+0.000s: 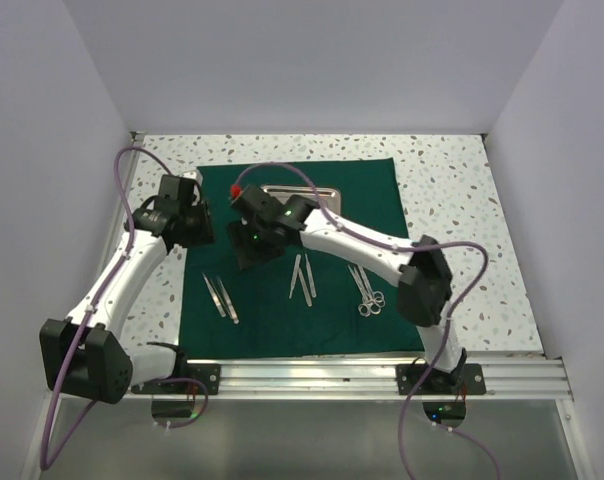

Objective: Open and lay out the surgical kit
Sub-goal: Reset both arms

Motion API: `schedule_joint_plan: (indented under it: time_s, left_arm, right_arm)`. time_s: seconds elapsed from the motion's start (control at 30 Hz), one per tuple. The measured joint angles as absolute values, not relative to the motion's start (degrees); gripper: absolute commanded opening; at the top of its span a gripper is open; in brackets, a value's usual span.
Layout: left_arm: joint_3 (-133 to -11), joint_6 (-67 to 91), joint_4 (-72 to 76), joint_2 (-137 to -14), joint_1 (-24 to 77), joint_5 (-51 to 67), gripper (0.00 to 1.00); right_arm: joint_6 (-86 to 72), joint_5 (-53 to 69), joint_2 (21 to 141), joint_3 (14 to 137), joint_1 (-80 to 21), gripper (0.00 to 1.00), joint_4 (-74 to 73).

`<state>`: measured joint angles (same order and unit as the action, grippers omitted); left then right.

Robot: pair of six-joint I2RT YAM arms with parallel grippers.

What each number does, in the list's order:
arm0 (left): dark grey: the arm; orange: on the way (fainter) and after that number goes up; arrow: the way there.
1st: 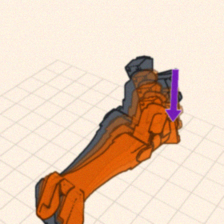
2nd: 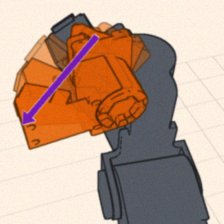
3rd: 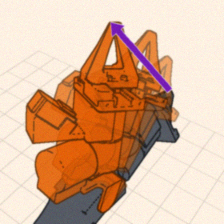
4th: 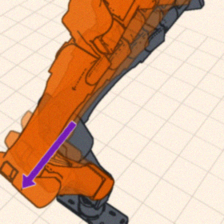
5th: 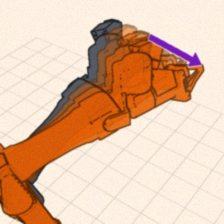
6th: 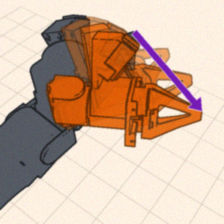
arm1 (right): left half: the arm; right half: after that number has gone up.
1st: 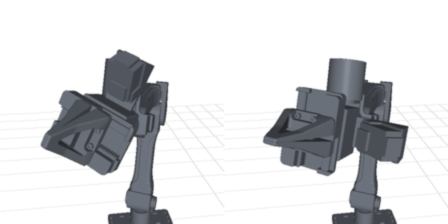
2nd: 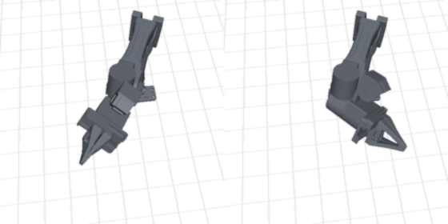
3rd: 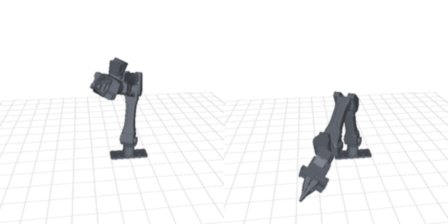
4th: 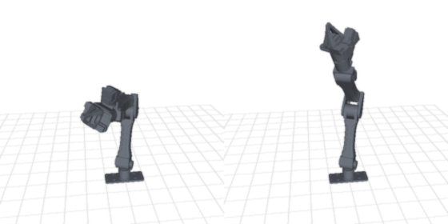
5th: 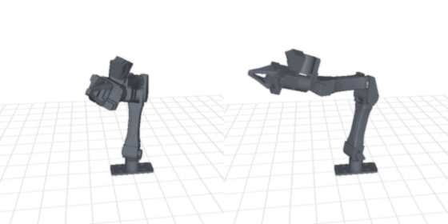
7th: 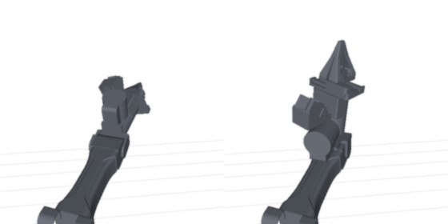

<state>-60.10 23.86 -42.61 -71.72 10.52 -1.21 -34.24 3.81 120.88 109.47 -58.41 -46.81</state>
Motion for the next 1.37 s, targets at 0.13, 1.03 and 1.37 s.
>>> schedule_joint_plan:
  time_s: [0.13,1.03,1.37]
  left_arm:
    - [-60.3,23.0,-43.0,-71.1,10.6,-0.2,0.46]
    - [-65.9,28.5,-49.9,-49.3,10.7,-0.4,1.00]
    - [-70.5,27.2,-51.6,-41.5,10.7,2.6,1.00]
  right_arm:
    - [-31.6,-5.0,107.0,106.9,-58.3,0.62,-49.0]
    - [-38.2,-26.5,25.8,66.7,-58.1,0.98,-56.4]
    - [-39.0,-25.5,24.7,67.9,-58.1,0.98,-58.8]
